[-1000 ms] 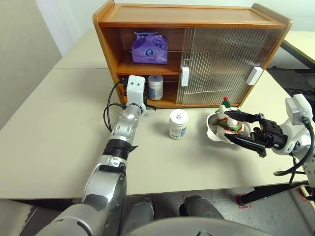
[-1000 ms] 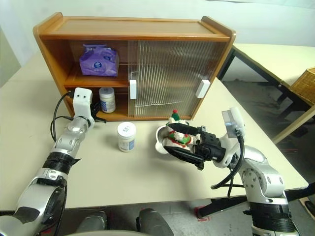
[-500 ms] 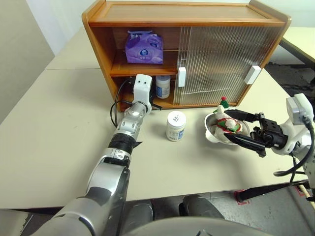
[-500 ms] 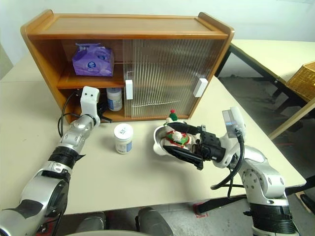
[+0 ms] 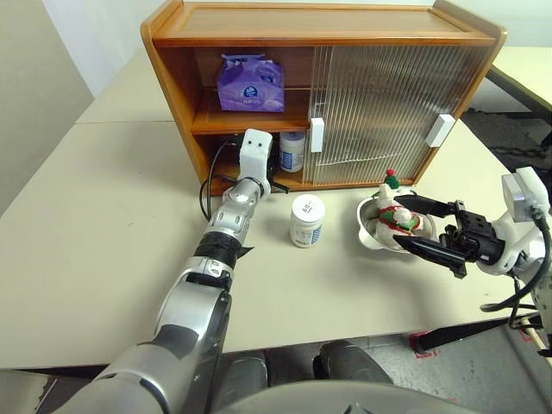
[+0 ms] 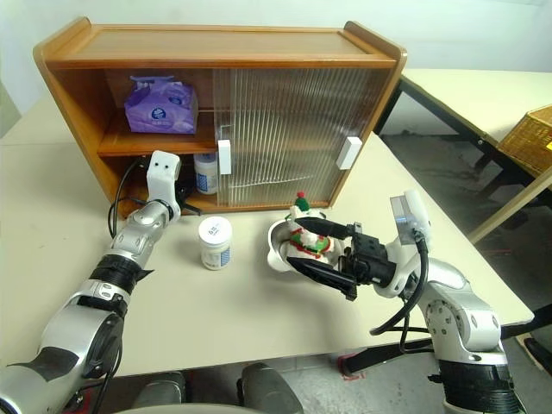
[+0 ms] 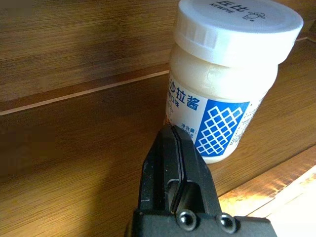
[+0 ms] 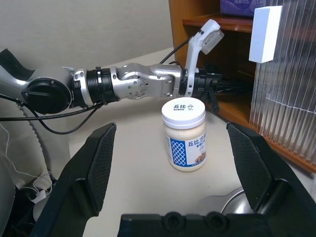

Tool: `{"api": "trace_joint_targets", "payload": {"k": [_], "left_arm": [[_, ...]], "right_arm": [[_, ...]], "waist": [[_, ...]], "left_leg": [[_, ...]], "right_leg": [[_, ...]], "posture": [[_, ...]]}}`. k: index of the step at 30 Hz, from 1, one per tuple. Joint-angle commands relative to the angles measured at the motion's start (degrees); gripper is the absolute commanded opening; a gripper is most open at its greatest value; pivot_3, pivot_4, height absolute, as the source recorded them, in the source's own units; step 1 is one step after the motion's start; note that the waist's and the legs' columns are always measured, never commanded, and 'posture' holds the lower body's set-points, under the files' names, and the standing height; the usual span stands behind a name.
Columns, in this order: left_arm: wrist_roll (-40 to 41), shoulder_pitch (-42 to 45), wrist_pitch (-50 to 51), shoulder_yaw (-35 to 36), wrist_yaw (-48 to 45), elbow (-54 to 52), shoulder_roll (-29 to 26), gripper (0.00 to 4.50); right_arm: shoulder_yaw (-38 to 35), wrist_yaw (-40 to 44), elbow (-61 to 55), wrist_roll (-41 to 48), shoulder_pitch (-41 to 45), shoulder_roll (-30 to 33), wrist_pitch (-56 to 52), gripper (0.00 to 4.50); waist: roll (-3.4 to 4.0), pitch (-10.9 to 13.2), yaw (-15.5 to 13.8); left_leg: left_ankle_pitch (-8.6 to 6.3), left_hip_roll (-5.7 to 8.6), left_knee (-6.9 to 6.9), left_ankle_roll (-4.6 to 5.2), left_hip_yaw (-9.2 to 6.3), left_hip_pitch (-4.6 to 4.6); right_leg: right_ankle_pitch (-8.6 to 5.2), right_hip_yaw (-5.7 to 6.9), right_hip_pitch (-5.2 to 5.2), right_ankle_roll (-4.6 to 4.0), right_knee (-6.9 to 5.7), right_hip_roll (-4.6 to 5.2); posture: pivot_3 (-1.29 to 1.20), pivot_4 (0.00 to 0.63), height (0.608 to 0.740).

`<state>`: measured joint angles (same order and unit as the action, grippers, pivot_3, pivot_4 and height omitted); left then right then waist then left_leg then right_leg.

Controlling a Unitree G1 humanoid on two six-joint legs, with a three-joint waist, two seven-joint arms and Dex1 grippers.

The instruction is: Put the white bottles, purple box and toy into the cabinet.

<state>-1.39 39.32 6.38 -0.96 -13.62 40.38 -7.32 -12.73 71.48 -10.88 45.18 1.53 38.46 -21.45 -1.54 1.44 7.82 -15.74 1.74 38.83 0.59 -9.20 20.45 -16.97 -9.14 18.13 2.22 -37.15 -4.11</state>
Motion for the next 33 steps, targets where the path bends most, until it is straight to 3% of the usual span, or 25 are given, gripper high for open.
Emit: {"api": "trace_joint_targets", "payload": {"k": [1,3,6,10,17,22,33], "left_arm": [[2.0,-5.5,4.5,0.2,-3.7,-10.2,-2.3,0.04],[3.9,-9.3,5.8,-0.4,-8.0,-16.3,-3.9,0.04],[7.5,-16.3,6.3,-2.3,-18.0,-26.1,-8.1,0.64],[12.0,-22.6,10.1,-1.4,-23.9,-34.6,-12.4,1.98],[21.8,-27.0,17.3,0.2,-36.3,-41.7,-20.3,4.37],[24.1,-27.6,16.7,-1.9,-46.0,-40.8,-25.8,4.45],[17.2,-25.3,14.0,-11.8,-45.6,-37.7,-21.2,4.45]], "right_arm": [[-0.9,0.8,0.1,0.2,-0.4,0.2,0.5,4.50],[-0.9,1.0,0.4,0.2,-0.4,0.1,0.6,4.50],[-0.7,1.4,1.1,0.3,-0.1,-0.3,0.8,4.50],[-0.4,2.2,1.5,0.2,0.3,-0.2,0.9,4.50],[0.8,2.5,3.2,-3.5,1.8,-0.5,4.4,4.50],[1.1,2.4,3.0,-3.5,1.7,-0.7,4.0,4.50],[0.1,2.0,2.3,-3.0,1.0,0.4,2.9,4.50]], "waist": [[0.00,0.0,0.3],[0.02,0.0,0.8],[0.01,0.0,0.9],[0.02,0.0,0.8],[0.03,-0.1,-0.1],[0.22,-0.2,-0.3],[0.76,-0.6,-1.3]], "left_leg": [[0.02,0.00,-0.02,-0.04,0.01,0.01],[0.11,0.00,-0.04,-0.25,0.05,-0.01],[0.09,-0.01,-0.04,-0.33,0.05,-0.01],[0.02,-0.02,-0.02,-0.37,0.01,-0.02],[-0.16,-0.10,-0.01,-0.06,-0.17,-0.05],[-0.22,-0.52,-0.07,-0.16,-0.64,-0.01],[-0.28,-0.82,-0.01,-0.21,-0.91,0.43]], "right_leg": [[-0.01,0.01,0.01,-0.01,0.00,-0.01],[-0.08,0.01,0.01,-0.07,0.00,-0.01],[-0.18,0.01,0.03,-0.20,-0.01,-0.01],[-0.26,0.01,0.04,-1.12,-0.05,-0.01],[-0.07,0.08,0.07,-1.42,-0.09,0.01],[0.05,0.21,0.27,-1.79,-0.14,0.02],[0.08,0.22,0.60,-1.87,-0.14,0.00]], "posture": [[-0.22,0.000,0.740],[-0.22,0.000,0.740],[-0.21,0.000,0.740],[-0.20,0.000,0.740],[-0.19,0.000,0.740],[-0.19,0.000,0.740],[-0.21,0.000,0.740]]}}
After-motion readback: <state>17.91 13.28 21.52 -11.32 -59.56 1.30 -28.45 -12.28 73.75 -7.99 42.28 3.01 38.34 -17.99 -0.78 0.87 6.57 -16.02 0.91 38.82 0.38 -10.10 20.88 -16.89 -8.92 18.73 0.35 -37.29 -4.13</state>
